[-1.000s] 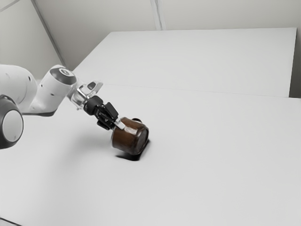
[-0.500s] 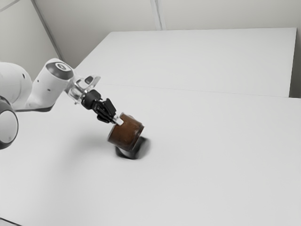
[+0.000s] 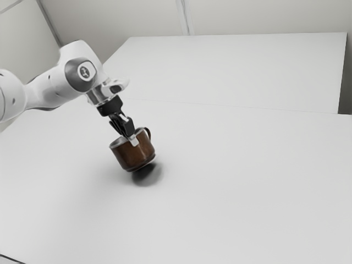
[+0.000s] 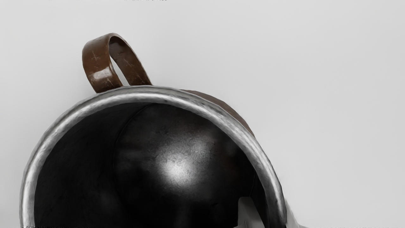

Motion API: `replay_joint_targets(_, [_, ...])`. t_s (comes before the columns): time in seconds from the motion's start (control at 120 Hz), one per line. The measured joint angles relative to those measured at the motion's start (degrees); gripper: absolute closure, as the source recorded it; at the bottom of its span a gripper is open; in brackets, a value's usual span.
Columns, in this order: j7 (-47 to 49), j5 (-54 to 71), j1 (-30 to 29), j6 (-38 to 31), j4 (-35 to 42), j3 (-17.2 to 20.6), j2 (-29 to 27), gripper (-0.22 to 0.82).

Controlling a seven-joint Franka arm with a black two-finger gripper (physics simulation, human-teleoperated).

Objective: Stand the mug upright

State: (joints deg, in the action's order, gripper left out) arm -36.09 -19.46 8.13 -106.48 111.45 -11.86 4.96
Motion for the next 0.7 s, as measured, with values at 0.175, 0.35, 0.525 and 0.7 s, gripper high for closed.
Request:
replay_joint_targets(0.175, [3.08,9.87,0.99,-7.14,4.64,2.69,-2.66,0.79])
replay_joint_targets(0.35, [5.62,15.01,2.21,-15.82,10.38,2.93,-5.03,0.79])
replay_joint_targets(0.525, [7.69,16.6,2.88,-24.22,14.76,3.26,-6.37,0.79])
replay_joint_targets(0.7, [9.52,17.04,2.53,-31.94,18.56,3.4,-6.89,0.79])
